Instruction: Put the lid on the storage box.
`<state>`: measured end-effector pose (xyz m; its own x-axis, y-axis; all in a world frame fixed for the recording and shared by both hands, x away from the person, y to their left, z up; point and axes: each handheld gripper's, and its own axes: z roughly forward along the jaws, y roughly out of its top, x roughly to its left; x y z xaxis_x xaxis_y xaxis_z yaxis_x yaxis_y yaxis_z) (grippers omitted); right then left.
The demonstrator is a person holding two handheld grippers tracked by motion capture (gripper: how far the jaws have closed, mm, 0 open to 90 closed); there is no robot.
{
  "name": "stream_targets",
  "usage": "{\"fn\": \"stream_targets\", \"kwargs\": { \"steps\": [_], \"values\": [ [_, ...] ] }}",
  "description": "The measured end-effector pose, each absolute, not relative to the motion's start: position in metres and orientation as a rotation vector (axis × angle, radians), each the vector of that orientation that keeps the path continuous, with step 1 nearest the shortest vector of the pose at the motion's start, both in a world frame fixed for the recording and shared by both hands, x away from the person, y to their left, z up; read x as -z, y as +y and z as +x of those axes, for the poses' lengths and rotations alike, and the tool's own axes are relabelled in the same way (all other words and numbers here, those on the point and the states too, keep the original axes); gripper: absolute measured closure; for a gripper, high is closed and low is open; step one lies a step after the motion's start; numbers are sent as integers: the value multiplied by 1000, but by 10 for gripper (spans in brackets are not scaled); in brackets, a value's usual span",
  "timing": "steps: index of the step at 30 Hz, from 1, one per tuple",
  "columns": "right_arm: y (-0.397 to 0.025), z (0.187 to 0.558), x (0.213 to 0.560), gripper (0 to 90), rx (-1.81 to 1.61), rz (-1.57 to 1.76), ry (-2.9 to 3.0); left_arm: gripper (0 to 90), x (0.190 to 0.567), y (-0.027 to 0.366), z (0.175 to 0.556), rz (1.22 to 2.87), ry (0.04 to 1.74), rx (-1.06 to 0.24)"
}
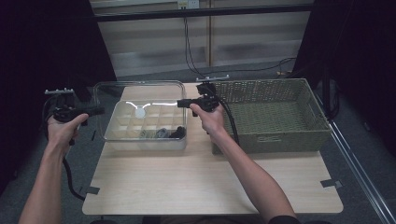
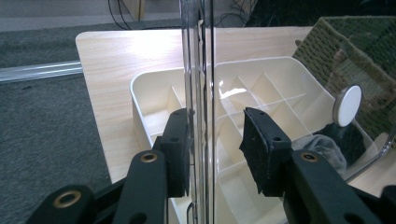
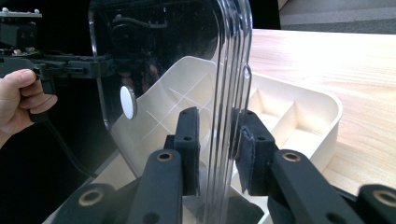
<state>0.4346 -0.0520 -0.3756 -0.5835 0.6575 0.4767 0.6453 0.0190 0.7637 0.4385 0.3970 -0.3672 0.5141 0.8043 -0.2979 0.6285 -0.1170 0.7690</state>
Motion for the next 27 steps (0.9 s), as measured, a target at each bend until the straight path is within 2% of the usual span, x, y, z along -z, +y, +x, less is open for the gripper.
{"fn": "stream_targets", "kwargs": {
  "steps": [11,27],
  "values": [
    [-52,441,380,718,-1651,1447,2231,595,369,393,452,1898,1191,-214],
    [-51,447,385,697,-1624,1451,2226,538,377,390,459,1896,1194,-203]
  ]
}}
